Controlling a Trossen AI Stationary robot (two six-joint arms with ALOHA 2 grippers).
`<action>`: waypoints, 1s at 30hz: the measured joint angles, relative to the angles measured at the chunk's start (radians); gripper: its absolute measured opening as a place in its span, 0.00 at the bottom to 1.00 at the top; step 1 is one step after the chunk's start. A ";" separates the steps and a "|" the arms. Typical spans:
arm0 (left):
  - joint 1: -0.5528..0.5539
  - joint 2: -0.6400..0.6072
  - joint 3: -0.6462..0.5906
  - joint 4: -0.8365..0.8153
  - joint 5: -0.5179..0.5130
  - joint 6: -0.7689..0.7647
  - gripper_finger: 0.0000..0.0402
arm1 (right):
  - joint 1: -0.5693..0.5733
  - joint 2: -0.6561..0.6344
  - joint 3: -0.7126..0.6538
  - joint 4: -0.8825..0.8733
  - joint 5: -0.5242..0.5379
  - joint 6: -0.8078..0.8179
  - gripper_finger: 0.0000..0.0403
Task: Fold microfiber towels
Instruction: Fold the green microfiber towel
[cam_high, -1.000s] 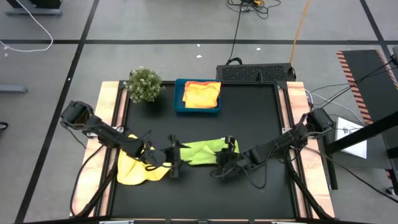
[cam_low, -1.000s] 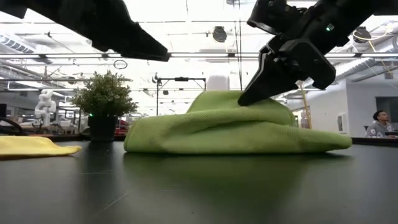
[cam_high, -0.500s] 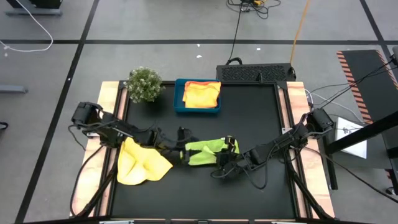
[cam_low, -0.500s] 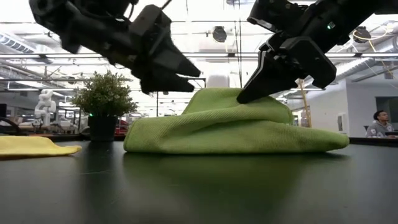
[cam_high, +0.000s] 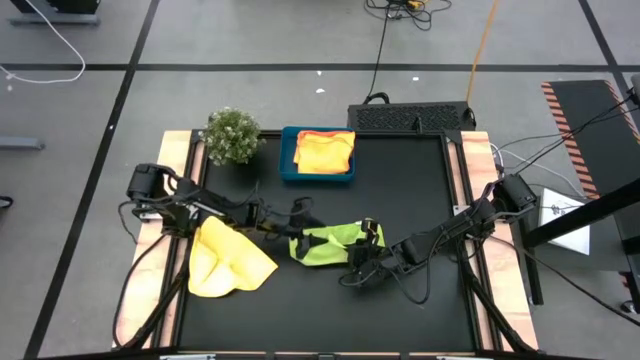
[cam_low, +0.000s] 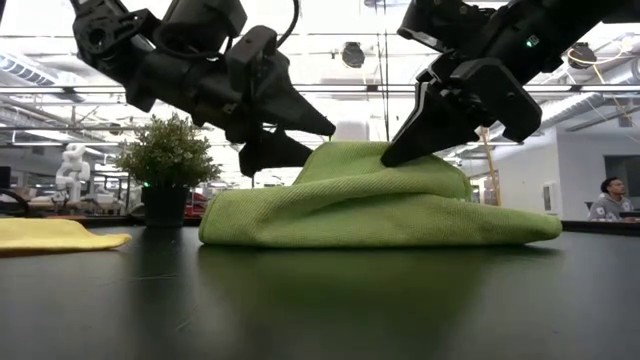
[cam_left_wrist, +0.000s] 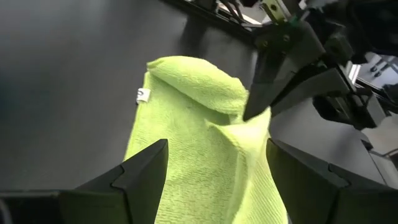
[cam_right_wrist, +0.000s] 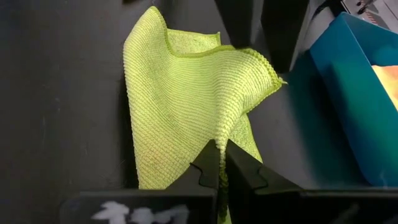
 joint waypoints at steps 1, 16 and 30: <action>-0.003 0.000 0.000 0.005 0.000 0.002 0.68 | 0.000 0.000 0.000 0.000 0.000 0.000 0.00; -0.011 0.021 0.049 -0.086 -0.003 -0.036 0.68 | 0.000 0.000 0.000 0.061 -0.004 -0.042 0.00; -0.032 0.018 0.060 -0.056 0.024 0.046 0.22 | 0.000 0.000 0.000 0.059 -0.007 -0.041 0.00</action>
